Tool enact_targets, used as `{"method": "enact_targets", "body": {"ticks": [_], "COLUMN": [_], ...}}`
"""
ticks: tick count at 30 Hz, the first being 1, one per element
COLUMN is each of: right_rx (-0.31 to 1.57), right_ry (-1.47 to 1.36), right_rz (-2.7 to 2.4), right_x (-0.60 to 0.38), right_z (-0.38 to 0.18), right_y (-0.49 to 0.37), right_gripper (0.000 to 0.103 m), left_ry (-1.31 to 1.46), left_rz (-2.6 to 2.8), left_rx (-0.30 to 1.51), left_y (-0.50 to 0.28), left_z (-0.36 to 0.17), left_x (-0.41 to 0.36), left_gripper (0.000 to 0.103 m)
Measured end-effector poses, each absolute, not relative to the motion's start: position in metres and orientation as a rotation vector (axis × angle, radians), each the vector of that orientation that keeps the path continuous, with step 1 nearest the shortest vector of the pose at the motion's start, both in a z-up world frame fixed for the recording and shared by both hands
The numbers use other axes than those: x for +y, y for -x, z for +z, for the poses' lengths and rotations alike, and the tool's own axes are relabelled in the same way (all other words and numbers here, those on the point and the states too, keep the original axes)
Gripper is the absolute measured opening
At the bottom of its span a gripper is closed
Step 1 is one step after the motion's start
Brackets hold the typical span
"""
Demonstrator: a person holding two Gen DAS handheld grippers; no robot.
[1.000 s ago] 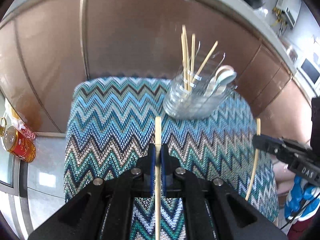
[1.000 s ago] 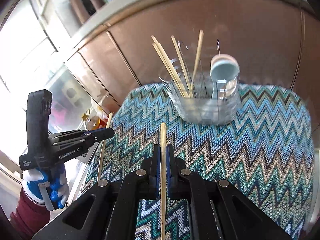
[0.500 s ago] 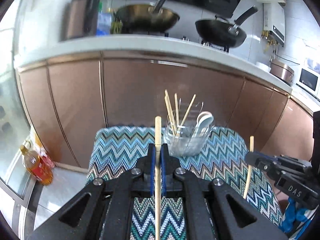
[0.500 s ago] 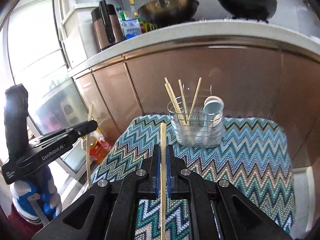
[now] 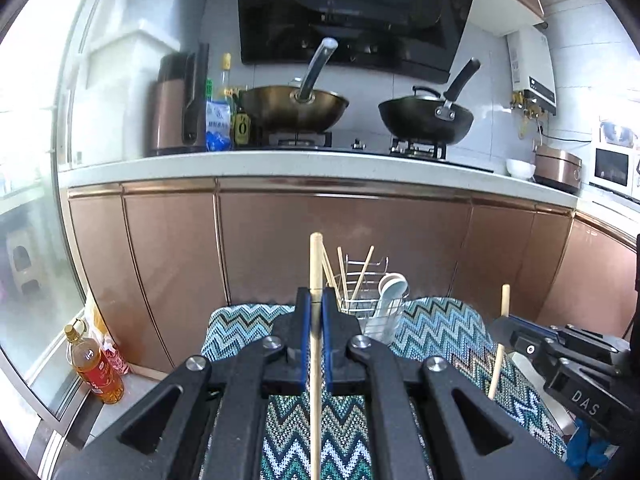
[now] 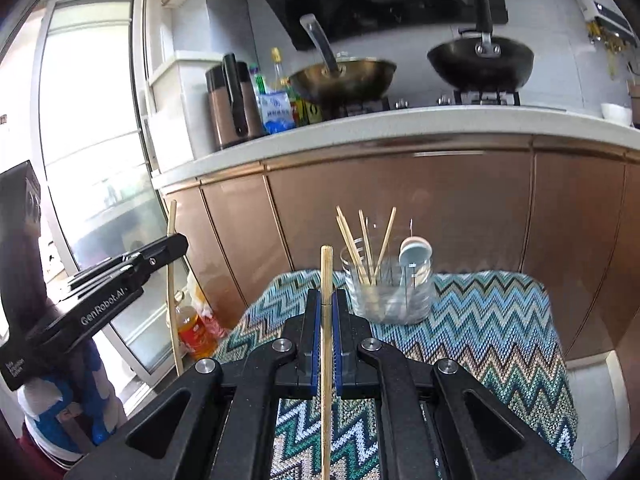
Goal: Organize utensils
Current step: 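Lift both held chopsticks up toward the holder, then lower both chopsticks into the holder and open both tools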
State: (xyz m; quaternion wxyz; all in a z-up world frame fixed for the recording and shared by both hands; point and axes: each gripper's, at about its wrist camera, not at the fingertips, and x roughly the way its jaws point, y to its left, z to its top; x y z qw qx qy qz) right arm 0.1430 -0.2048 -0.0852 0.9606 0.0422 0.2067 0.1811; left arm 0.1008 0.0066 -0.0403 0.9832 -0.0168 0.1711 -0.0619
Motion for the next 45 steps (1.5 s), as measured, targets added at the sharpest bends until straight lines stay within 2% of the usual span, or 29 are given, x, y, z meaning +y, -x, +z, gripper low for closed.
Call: {"method": "enact_targets", "body": {"ticks": [13, 28, 35, 45], "right_rx": [0.282, 0.204, 0.161, 0.059], "right_ry": [-0.095, -0.116, -0.082, -0.097], "right_rz": [0.333, 0.284, 0.306, 0.371], "right_x": [-0.214, -0.237, -0.233, -0.219], "right_z": [-0.061, -0.058, -0.044, -0.020], "right_y": [-0.111, -0.115, -0.142, -0.228], "right_gripper": [0.005, 0.005, 0.005, 0.006], "left_ry": [0.027, 0.038, 0.084, 0.243], "left_rz": [-0.121, -0.096, -0.131, -0.179], "left_rx": [0.305, 0.245, 0.225, 0.104], "left_y": [-0.083, -0.089, -0.115, -0.188], "left_z": [-0.030, -0.030, -0.016, 0.022], "left_x": [-0.001, -0.003, 0.001, 0.014], "left_gripper": [0.005, 0.005, 0.005, 0.005]}}
